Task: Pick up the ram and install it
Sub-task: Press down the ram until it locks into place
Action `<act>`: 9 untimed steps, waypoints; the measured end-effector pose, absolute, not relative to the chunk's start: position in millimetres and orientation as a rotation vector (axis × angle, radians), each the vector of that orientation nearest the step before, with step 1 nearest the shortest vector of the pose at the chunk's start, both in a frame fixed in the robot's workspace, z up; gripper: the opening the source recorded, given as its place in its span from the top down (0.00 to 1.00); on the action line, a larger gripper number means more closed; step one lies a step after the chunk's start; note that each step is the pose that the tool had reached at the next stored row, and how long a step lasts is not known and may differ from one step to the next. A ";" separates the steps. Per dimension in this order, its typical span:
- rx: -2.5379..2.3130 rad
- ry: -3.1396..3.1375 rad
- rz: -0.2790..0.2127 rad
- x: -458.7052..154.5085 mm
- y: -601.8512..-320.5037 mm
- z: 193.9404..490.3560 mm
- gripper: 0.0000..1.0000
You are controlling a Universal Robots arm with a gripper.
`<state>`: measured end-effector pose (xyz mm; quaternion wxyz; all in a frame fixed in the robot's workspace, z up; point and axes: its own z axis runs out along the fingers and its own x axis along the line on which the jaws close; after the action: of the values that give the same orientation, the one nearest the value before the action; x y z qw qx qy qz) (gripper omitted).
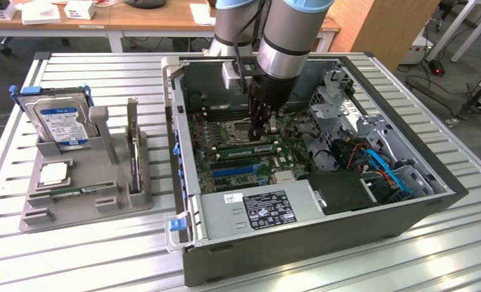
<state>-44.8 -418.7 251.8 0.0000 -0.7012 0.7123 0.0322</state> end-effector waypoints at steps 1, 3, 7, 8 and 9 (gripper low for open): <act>-2.203 2.238 0.101 -44.8 -418.7 251.8 0.91; -2.203 2.238 0.101 -44.8 -418.7 251.8 0.91; -2.203 2.237 0.101 -43.1 -418.7 251.8 0.91; -2.203 2.238 0.101 -42.1 -418.7 251.8 0.91; -2.203 2.238 0.101 -41.6 -418.7 251.8 0.91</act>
<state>-41.6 -418.7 251.8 0.0000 -0.7012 0.7123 0.0323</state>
